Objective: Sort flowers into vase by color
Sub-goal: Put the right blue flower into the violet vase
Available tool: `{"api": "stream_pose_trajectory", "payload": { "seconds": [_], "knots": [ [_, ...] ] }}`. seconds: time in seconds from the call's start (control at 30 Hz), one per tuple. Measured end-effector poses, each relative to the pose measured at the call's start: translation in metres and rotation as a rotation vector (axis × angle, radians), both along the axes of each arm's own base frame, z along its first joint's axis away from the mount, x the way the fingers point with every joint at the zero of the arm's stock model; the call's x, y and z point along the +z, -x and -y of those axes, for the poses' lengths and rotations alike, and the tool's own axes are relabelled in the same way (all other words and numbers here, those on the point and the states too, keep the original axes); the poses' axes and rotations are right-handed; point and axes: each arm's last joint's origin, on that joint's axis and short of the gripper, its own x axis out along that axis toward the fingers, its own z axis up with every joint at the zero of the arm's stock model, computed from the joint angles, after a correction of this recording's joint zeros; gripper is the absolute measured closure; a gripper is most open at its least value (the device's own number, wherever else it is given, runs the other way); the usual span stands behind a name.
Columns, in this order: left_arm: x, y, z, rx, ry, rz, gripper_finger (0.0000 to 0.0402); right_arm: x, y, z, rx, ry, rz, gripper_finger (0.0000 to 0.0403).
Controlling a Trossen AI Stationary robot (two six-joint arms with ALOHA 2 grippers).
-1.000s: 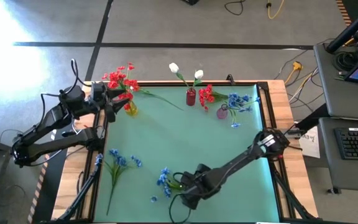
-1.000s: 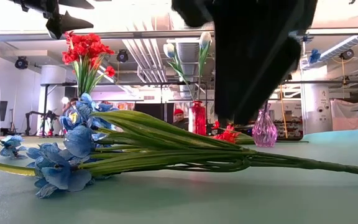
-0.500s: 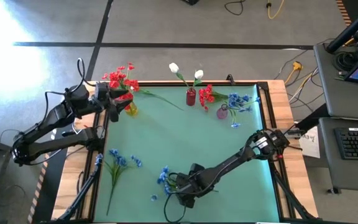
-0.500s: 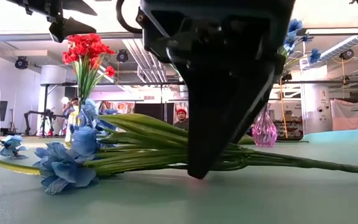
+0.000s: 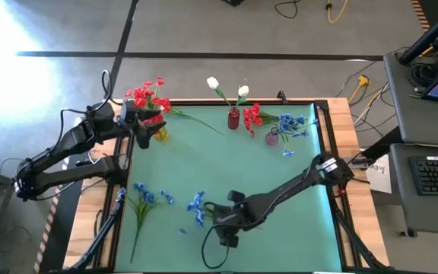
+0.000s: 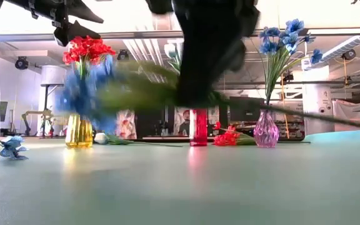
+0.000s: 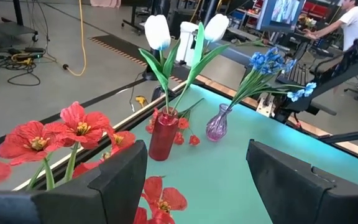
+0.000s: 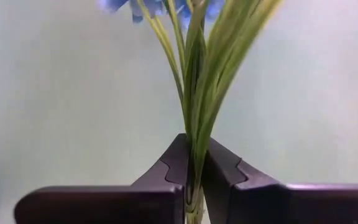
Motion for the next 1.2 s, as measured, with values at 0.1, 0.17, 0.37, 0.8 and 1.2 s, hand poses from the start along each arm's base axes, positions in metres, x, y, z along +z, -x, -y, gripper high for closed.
{"api": "stream_pose_trajectory", "payload": {
  "seconds": [0.1, 0.17, 0.37, 0.8, 1.2],
  "knots": [
    [0.0, 0.0, 0.0, 0.0, 0.001, -0.002, 0.0138, 0.019, 0.003, 0.01, 0.043, 0.088, 0.101, 0.0383],
    [0.0, -0.001, 0.0, 0.0, 0.002, -0.003, 0.0138, 0.031, 0.007, 0.019, 0.067, 0.128, 0.171, 0.0383],
    [0.0, -0.001, 0.0, -0.005, 0.003, -0.002, 0.0138, 0.064, 0.023, 0.063, 0.136, 0.248, 0.549, 0.0384],
    [0.001, -0.005, -0.003, -0.003, -0.006, 0.013, 0.0138, 0.104, 0.104, 0.14, -0.11, 0.649, 1.208, 0.0385],
    [-0.002, -0.012, -0.007, 0.0, 0.008, -0.012, 0.0138, 0.114, 0.132, 0.182, -0.788, 0.94, 1.009, 0.0385]
  ]
}}
